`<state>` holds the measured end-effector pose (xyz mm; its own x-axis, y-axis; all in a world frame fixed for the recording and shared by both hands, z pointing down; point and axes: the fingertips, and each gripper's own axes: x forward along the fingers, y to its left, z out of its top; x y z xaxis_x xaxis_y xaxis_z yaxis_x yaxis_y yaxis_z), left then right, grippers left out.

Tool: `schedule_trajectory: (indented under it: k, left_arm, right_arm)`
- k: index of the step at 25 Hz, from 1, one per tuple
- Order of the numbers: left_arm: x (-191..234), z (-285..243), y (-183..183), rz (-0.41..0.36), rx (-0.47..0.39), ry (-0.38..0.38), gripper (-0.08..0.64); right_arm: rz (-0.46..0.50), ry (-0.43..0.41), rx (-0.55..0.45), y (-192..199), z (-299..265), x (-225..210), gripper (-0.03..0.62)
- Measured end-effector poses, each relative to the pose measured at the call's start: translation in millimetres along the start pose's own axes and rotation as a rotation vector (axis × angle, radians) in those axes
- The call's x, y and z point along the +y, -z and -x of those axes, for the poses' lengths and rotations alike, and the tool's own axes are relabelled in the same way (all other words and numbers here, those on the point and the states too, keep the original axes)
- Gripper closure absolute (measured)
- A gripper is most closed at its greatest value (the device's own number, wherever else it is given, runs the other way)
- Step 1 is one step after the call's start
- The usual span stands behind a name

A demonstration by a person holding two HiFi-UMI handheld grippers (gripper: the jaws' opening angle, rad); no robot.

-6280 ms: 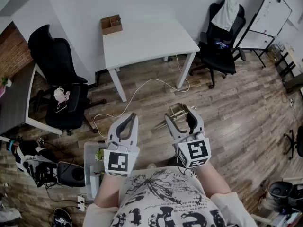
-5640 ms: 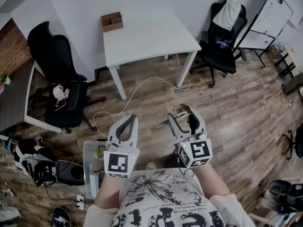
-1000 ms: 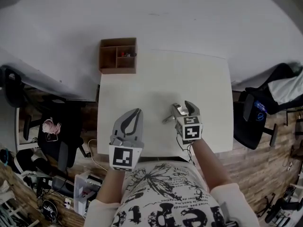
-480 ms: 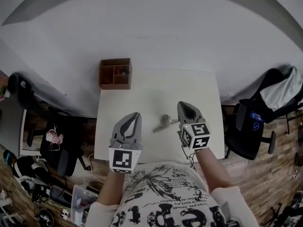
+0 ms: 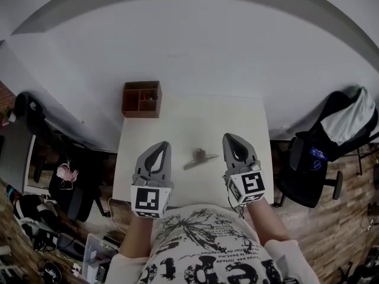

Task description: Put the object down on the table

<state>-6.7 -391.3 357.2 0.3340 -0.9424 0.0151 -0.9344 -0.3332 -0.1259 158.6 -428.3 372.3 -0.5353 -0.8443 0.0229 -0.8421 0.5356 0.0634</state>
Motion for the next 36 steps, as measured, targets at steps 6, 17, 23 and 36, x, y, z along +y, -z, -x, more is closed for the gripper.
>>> schedule_trajectory:
  k: [6, 17, 23, 36]
  left_arm:
    - [-3.9, 1.5, -0.3, 0.027, 0.025, -0.014, 0.548]
    - [-10.2, 2.0, -11.8, 0.004, 0.024, 0.002, 0.548]
    - [-7.7, 2.3, -11.8, 0.004, 0.026, 0.005, 0.548]
    - [-0.2, 7.4, -10.4, -0.009, 0.009, 0.005, 0.548]
  right_arm:
    - [-0.013, 0.003, -0.004, -1.0, 6.1, -0.8, 0.6]
    - [-0.016, -0.041, 0.017, -3.3, -0.1, 11.6, 0.601]
    - [-0.048, -0.041, 0.007, -3.4, -3.1, 12.7, 0.603]
    - [-0.068, -0.058, 0.004, 1.3, -7.6, 24.6, 0.604]
